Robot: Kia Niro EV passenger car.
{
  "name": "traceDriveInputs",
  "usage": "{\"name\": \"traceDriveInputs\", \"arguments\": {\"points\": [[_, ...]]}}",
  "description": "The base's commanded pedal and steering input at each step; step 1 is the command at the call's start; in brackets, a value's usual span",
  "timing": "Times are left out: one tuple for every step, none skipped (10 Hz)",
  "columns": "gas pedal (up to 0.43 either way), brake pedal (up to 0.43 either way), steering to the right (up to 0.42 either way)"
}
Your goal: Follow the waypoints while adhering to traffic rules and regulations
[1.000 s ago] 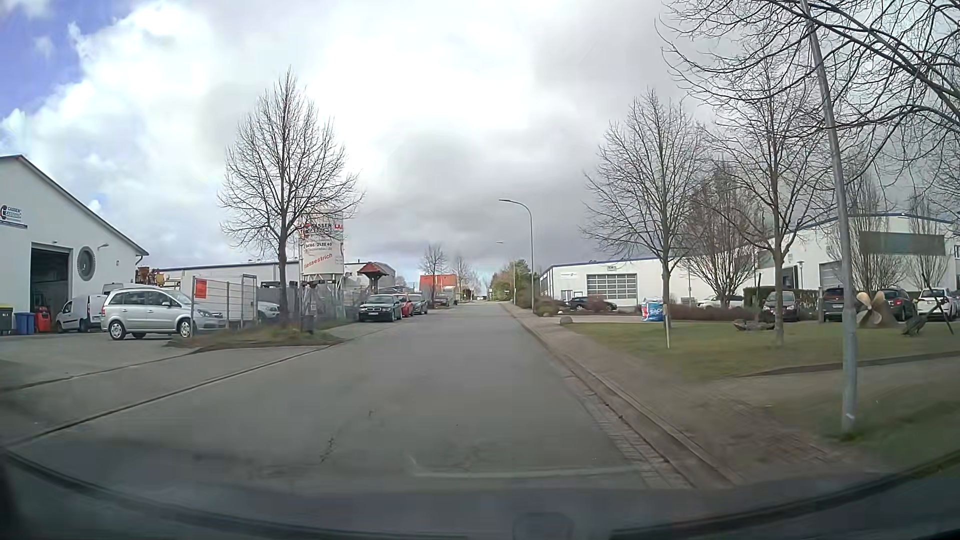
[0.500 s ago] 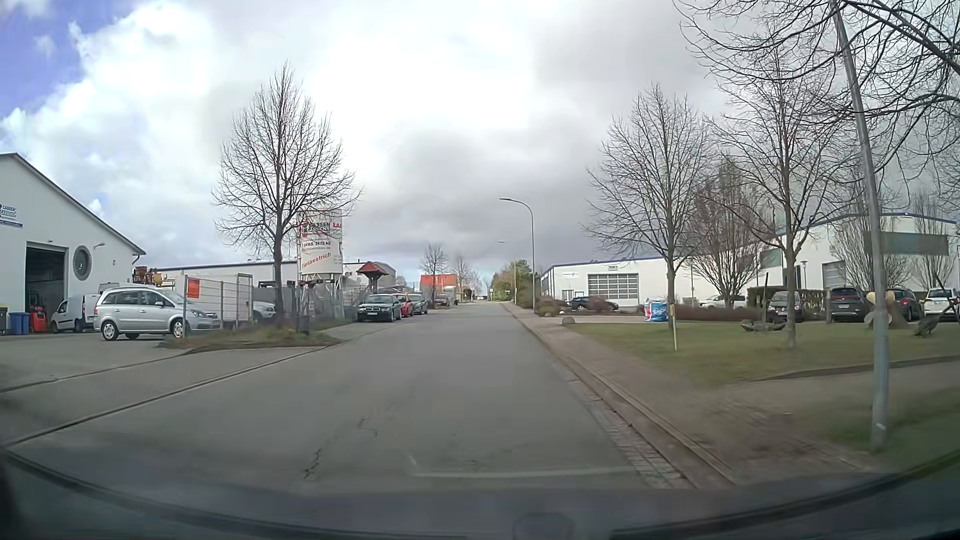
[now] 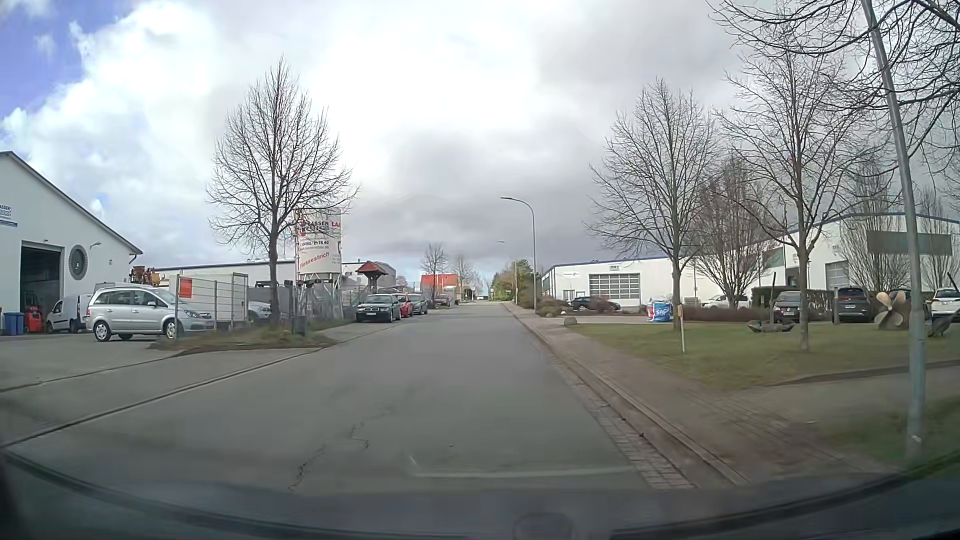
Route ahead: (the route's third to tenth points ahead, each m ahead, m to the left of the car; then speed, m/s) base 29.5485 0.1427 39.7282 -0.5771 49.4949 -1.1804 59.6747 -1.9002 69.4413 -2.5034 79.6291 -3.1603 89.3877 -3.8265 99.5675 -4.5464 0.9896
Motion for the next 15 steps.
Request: {"name": "traceDriveInputs", "arguments": {"points": [[0.000,0.000,-0.007],[0.000,0.000,-0.008],[0.000,0.000,-0.007],[0.000,0.000,-0.007],[0.000,0.000,-0.007],[0.000,0.000,-0.007],[0.000,0.000,-0.007],[0.000,0.000,-0.007],[0.000,0.000,-0.007],[0.000,0.000,-0.007],[0.000,0.000,-0.007],[0.000,0.000,-0.007],[0.000,0.000,-0.007],[0.000,0.000,-0.007],[0.000,0.000,-0.007]]}}
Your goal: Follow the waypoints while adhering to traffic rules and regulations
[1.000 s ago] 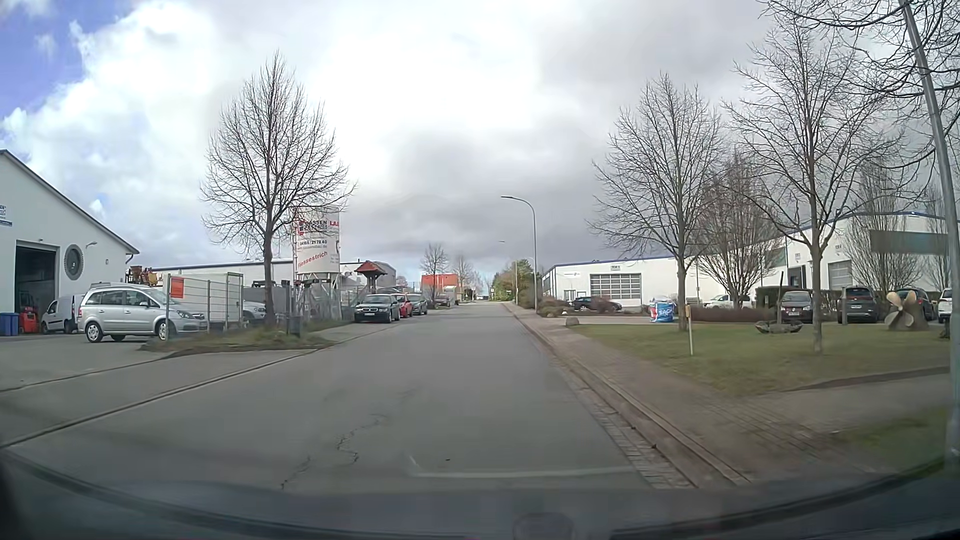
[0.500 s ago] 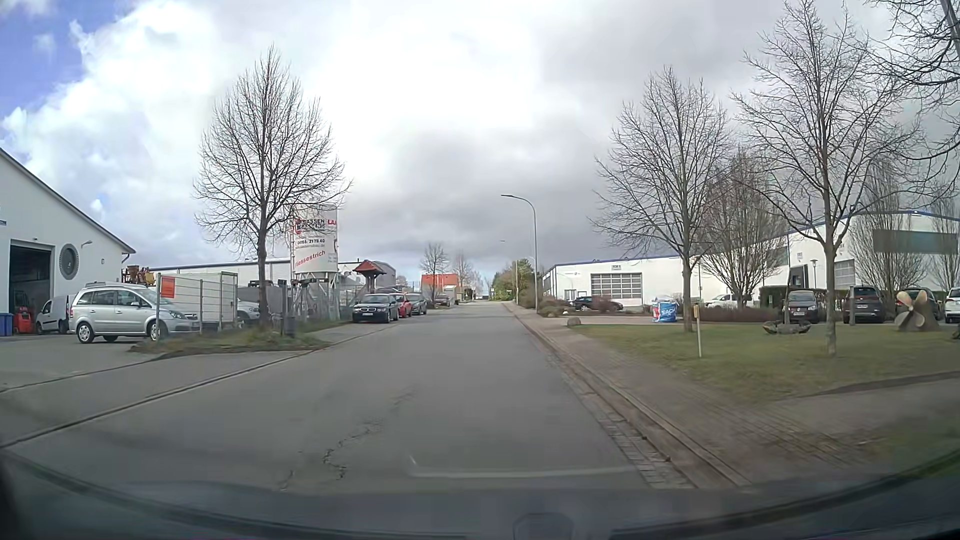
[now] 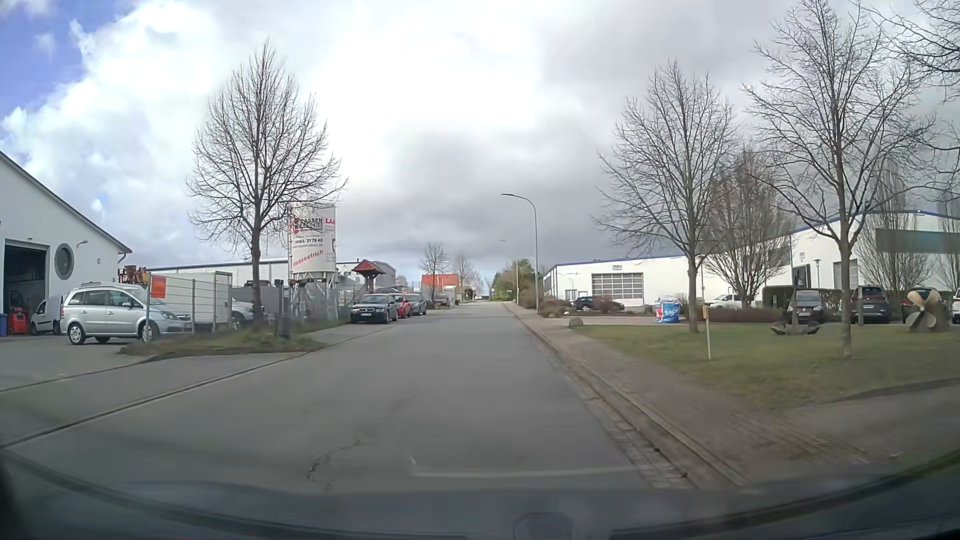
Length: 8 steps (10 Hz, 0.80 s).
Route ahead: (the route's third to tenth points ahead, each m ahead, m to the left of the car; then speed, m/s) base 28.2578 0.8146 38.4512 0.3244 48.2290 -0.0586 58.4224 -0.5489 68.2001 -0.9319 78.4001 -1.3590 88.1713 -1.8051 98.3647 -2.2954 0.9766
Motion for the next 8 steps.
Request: {"name": "traceDriveInputs", "arguments": {"points": [[0.000,0.000,-0.007],[0.000,0.000,-0.007],[0.000,0.000,-0.007],[0.000,0.000,-0.007],[0.000,0.000,-0.007],[0.000,0.000,-0.007],[0.000,0.000,-0.007],[0.000,0.000,-0.011]]}}
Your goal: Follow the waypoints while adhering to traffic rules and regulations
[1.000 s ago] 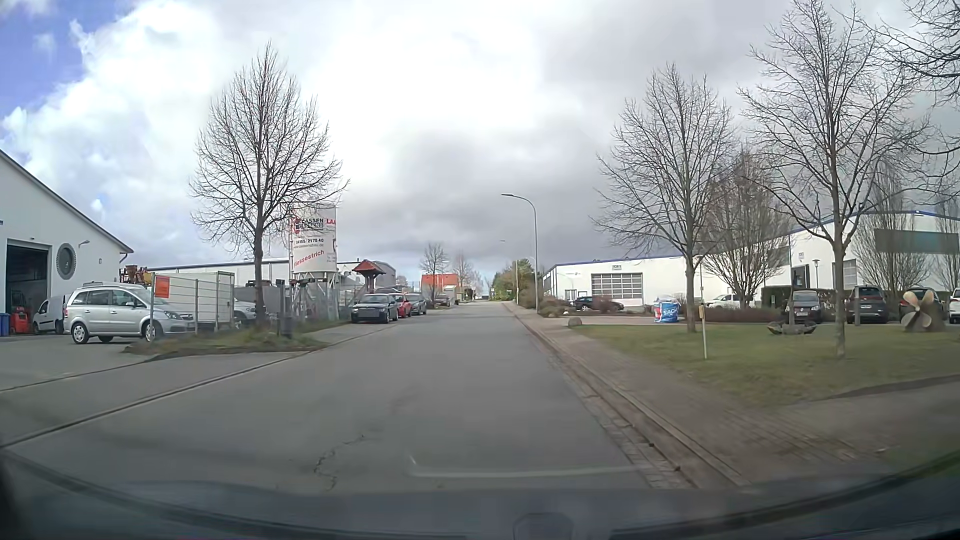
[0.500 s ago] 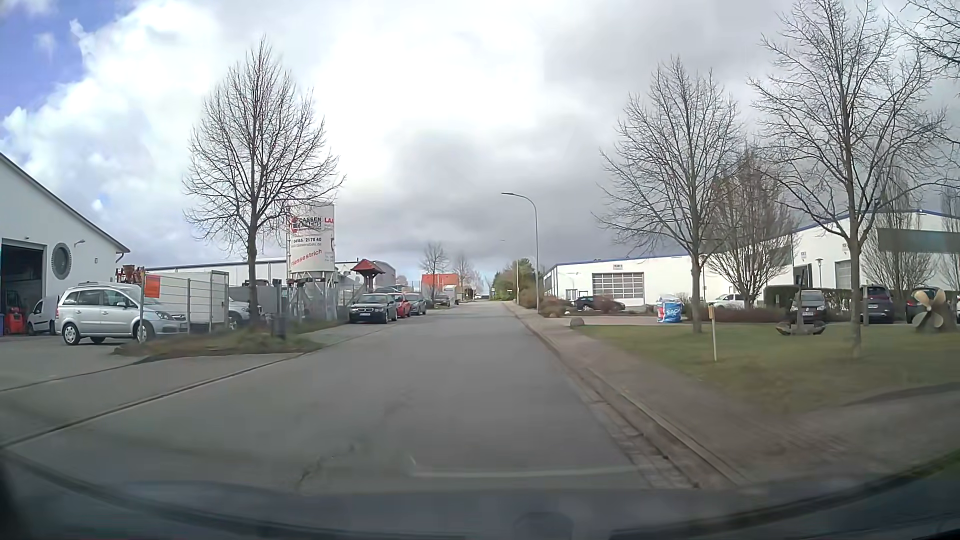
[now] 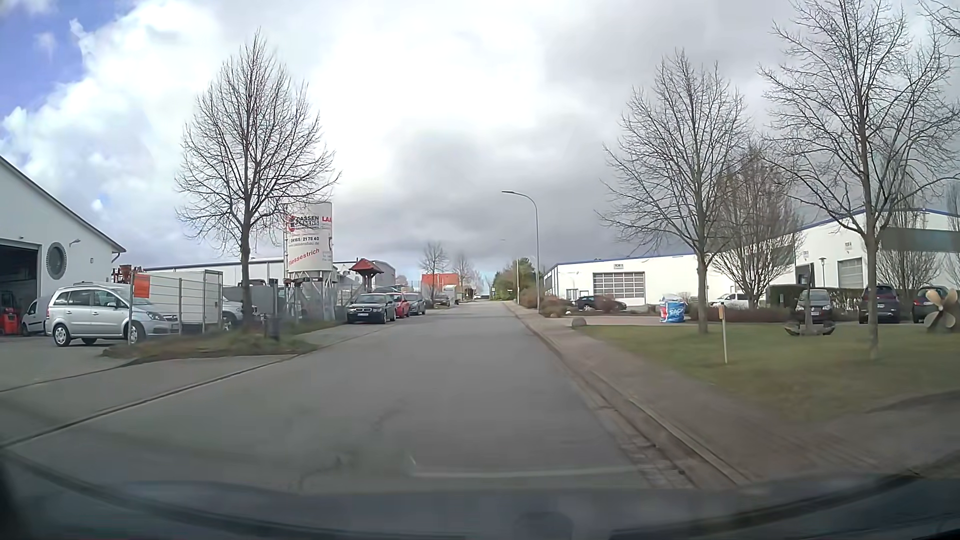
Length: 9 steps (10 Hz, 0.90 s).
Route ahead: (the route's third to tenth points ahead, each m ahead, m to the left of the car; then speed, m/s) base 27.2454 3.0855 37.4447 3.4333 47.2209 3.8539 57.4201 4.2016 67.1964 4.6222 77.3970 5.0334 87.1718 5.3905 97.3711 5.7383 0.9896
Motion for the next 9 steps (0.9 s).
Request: {"name": "traceDriveInputs", "arguments": {"points": [[0.000,0.000,-0.016],[0.000,0.000,-0.019],[0.000,0.000,-0.017],[0.000,0.000,-0.014],[0.000,0.000,-0.010],[0.000,0.000,-0.006],[0.000,0.000,-0.006],[0.000,0.000,-0.006],[0.000,0.000,-0.006]]}}
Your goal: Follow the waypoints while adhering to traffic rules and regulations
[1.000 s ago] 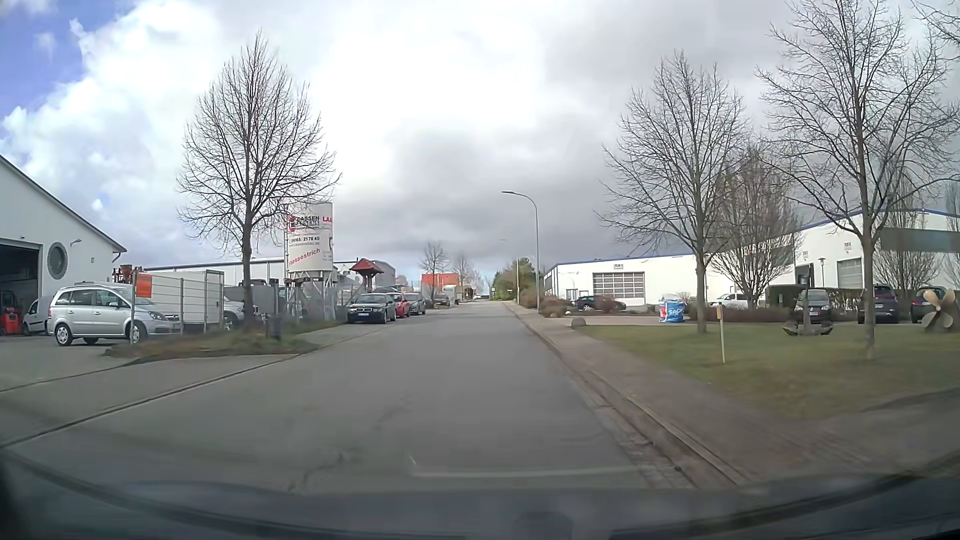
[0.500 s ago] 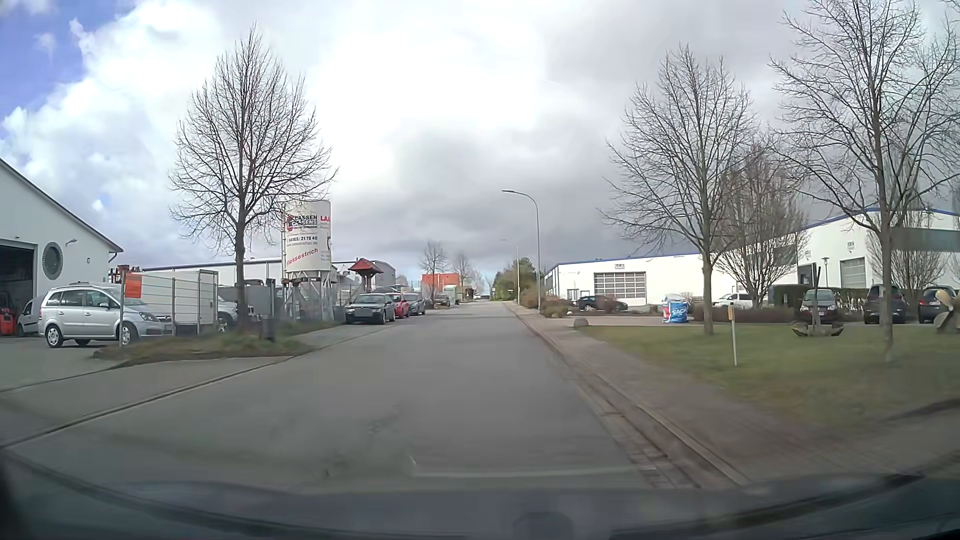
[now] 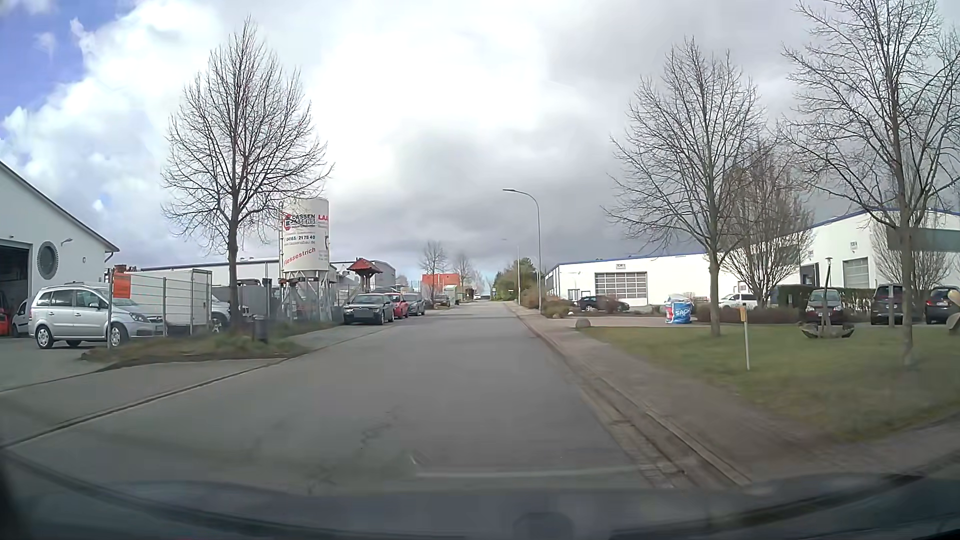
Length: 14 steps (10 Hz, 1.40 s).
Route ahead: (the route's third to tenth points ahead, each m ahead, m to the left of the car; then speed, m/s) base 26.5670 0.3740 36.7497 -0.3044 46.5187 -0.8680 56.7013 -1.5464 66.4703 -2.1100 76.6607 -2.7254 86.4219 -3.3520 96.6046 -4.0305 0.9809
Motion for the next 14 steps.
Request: {"name": "traceDriveInputs", "arguments": {"points": [[0.000,0.000,-0.006],[0.000,0.000,-0.006],[0.000,0.000,-0.006],[0.000,0.000,-0.006],[0.000,0.000,-0.005],[0.000,0.000,-0.002],[0.000,0.000,0.001],[0.000,0.000,0.001],[0.000,0.000,0.001],[0.000,0.000,0.001],[0.000,0.000,0.000],[0.000,0.000,0.000],[0.000,0.000,0.000],[0.000,0.000,0.000]]}}
